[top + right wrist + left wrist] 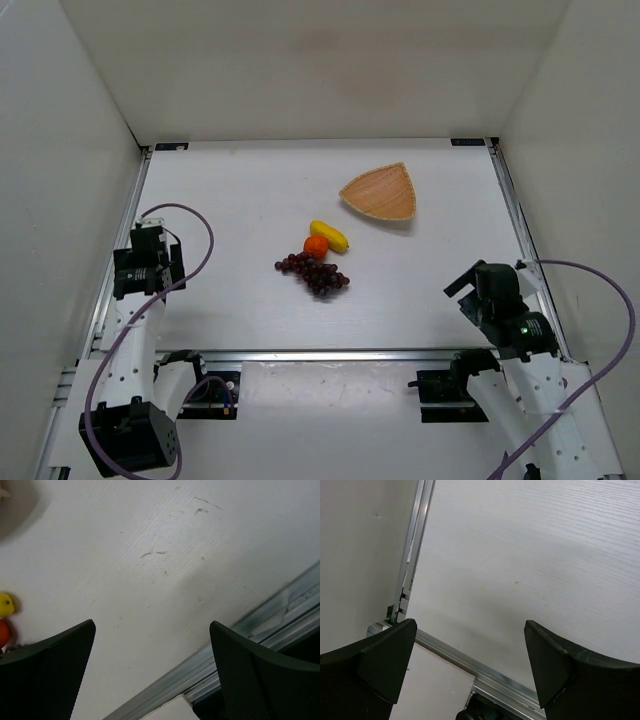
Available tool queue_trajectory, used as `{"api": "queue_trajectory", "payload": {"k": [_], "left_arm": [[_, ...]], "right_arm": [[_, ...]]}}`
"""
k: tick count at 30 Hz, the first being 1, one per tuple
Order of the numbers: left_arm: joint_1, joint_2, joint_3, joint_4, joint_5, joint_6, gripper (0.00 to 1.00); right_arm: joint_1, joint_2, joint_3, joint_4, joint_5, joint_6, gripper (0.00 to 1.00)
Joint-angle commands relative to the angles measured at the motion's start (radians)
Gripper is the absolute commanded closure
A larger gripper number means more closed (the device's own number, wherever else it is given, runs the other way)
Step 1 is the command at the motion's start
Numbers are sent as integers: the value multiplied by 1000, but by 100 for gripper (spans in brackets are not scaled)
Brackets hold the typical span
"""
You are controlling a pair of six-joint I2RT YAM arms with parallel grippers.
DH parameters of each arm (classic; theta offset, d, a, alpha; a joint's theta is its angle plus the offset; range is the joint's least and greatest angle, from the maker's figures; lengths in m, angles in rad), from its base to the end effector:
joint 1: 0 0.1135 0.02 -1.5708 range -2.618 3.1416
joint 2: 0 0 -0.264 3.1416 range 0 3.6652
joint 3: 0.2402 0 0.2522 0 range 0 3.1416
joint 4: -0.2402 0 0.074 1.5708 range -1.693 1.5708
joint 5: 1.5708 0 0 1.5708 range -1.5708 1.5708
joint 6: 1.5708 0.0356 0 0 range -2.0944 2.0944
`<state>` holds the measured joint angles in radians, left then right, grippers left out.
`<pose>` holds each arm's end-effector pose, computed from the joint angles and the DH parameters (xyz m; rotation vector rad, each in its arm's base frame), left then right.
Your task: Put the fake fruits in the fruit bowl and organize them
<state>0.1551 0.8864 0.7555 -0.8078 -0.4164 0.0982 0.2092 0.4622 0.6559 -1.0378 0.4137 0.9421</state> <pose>0.1625 0.0400 0.2596 -0.2435 2.4915 0.6265 0.0845 0.0033 0.2576 1.0033 2.0980 0.0718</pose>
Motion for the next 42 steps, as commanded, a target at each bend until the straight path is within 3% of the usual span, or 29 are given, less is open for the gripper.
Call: {"api": "queue_trajectory", "payload": {"k": [1, 3, 5, 6, 7, 8, 9, 10, 13, 17, 22, 29, 32, 36, 37, 40, 42], "left_arm": [[6, -14, -28, 10, 56, 18, 0], [6, -14, -38, 10, 67, 31, 0], [6, -14, -38, 10, 67, 31, 0], [6, -14, -38, 10, 67, 31, 0], [6, -14, -47, 10, 76, 31, 0], [6, -14, -47, 10, 76, 31, 0], [6, -23, -47, 10, 76, 31, 0], [6, -23, -47, 1, 76, 31, 0], [6, -23, -56, 1, 76, 31, 0], [6, -32, -56, 1, 76, 40, 0], [6, -20, -56, 1, 85, 40, 0], [6, -9, -56, 1, 85, 40, 0], [6, -9, -56, 1, 85, 40, 0], [6, 0, -56, 1, 85, 40, 0], [6, 0, -56, 1, 85, 40, 0], [6, 9, -56, 1, 85, 40, 0], [6, 20, -56, 1, 85, 40, 0]], "right_arm": [[40, 78, 17, 194, -102, -170, 1], [112, 208, 97, 267, -89, -248, 1], [342, 415, 193, 277, 18, -282, 1], [442, 502, 314, 277, 187, -348, 1], [629, 688, 379, 277, 271, -399, 0], [703, 786, 445, 277, 336, -460, 0], [754, 878, 514, 277, 362, -527, 0], [807, 1026, 633, 291, 282, -666, 0], [829, 1160, 698, 408, 23, -828, 0], [805, 1259, 747, 447, -217, -881, 0], [796, 1438, 850, 406, -323, -951, 0], [783, 1596, 913, 418, -250, -951, 0], [783, 1609, 913, 407, -276, -942, 12], [783, 1563, 881, 397, -314, -921, 51], [783, 1549, 881, 384, -329, -911, 67], [783, 1463, 861, 374, -378, -898, 84], [783, 1384, 861, 374, -392, -887, 89]]}}
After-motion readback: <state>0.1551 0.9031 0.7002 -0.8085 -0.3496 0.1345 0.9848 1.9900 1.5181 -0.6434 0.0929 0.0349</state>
